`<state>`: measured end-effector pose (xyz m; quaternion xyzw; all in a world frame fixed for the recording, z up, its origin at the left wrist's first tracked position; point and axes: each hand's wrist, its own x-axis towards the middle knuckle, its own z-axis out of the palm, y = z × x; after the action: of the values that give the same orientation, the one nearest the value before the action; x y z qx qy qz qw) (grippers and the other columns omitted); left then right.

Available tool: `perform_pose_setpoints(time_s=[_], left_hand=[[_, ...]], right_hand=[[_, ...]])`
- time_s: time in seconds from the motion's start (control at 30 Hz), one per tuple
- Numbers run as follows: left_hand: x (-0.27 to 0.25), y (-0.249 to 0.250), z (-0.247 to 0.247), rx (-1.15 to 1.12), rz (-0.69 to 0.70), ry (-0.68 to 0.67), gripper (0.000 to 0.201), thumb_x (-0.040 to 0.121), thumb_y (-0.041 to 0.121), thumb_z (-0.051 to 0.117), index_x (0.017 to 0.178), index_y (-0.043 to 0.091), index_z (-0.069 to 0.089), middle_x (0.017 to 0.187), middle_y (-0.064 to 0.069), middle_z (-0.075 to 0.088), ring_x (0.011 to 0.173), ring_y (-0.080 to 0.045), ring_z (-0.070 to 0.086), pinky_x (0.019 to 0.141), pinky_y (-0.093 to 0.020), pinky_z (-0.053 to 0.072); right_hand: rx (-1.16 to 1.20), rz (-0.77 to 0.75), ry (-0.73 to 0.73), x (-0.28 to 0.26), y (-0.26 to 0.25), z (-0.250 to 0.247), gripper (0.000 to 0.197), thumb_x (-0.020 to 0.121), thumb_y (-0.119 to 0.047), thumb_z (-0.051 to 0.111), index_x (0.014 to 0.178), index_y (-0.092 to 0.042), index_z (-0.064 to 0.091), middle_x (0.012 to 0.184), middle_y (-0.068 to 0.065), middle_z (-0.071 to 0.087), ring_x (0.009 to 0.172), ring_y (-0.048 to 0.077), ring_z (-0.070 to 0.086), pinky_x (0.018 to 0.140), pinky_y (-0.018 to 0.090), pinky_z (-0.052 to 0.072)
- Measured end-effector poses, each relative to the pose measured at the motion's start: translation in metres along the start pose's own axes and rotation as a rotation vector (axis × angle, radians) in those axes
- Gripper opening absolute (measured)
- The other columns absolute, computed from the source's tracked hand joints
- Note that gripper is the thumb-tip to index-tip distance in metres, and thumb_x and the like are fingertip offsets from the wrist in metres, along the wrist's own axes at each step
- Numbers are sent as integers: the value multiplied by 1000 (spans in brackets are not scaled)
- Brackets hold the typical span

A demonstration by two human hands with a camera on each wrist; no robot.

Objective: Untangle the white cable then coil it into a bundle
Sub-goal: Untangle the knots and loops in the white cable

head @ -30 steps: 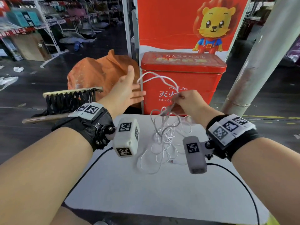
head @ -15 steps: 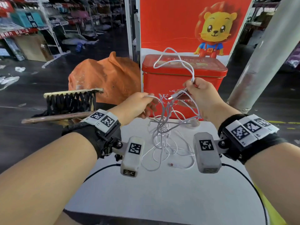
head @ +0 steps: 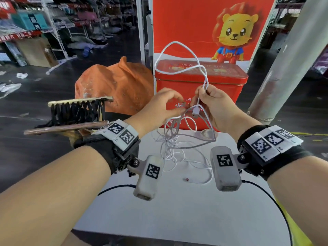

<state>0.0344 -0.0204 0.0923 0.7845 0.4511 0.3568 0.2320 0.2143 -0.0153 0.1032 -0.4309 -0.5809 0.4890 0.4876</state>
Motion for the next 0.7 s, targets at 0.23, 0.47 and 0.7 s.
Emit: perform_pose_setpoints(time_s=[0.23, 0.47, 0.7], left_hand=[[0, -4, -5, 121, -76, -259, 11, 94, 29, 58, 92, 24, 67, 80, 12, 65, 74, -2, 58, 74, -23, 44], [0, -4, -6, -127, -220, -340, 16, 87, 28, 67, 99, 20, 73, 96, 1, 72, 83, -3, 59, 82, -21, 47], [-2, -27, -16, 13, -264, -79, 26, 92, 32, 61, 83, 9, 70, 74, 0, 63, 68, -10, 54, 62, -20, 40]], right_hand=[[45, -73, -104, -5, 0, -7, 24, 102, -10, 33, 85, -12, 49, 66, 3, 60, 55, 14, 57, 58, 26, 49], [46, -153, -119, -4, 1, -7, 24, 101, -7, 34, 86, -11, 52, 67, 2, 64, 65, 16, 61, 67, 26, 54], [-738, -23, -305, -2, 8, -29, 41, 85, 11, 52, 90, -23, 74, 111, -7, 68, 105, 6, 61, 91, 13, 45]])
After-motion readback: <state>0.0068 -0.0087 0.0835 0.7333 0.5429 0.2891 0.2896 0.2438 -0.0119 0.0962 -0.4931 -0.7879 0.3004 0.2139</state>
